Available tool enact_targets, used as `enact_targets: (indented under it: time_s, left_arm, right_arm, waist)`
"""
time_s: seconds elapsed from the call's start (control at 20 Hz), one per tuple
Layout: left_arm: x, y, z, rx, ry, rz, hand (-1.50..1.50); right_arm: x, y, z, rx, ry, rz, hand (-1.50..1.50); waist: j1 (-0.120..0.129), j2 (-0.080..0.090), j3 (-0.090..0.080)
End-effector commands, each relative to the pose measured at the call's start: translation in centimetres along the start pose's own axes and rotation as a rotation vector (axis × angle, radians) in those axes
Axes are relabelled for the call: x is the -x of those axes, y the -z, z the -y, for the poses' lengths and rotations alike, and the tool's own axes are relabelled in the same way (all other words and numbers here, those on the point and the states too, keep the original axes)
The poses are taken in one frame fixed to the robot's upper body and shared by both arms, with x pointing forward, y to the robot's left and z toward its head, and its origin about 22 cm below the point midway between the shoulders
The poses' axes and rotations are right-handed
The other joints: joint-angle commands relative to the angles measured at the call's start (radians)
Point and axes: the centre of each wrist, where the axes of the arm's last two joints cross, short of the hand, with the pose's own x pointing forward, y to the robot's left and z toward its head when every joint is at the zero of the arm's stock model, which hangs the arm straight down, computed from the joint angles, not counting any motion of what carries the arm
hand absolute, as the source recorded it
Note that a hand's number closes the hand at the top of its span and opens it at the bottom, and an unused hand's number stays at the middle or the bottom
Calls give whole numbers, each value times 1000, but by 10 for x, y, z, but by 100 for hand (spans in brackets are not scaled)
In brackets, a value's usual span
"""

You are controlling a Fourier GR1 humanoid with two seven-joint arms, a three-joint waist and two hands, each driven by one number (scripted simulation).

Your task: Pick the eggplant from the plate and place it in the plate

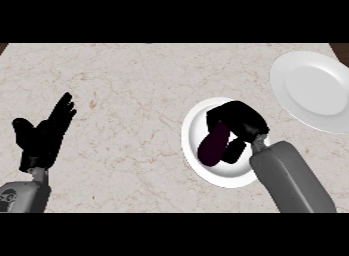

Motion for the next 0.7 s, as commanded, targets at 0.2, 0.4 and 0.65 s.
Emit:
enact_targets:
  time_s: [0.2, 0.4, 0.65]
  left_arm:
    - [2, -8, -3, 11, 7, 3, 0]
    - [-10, -4, -1, -2, -2, 7, 0]
    - [-17, -2, 4, 8, -5, 6, 0]
  right_arm:
    - [-9, -23, 65, 620, 0, -128, 150]
    - [-17, -33, 65, 819, -27, -240, 150]
    - [13, -50, 89, 889, 104, -337, 150]
  waist:
    - [-6, -7, 2]
    - [-6, -4, 1]
    - [1, 1, 1]
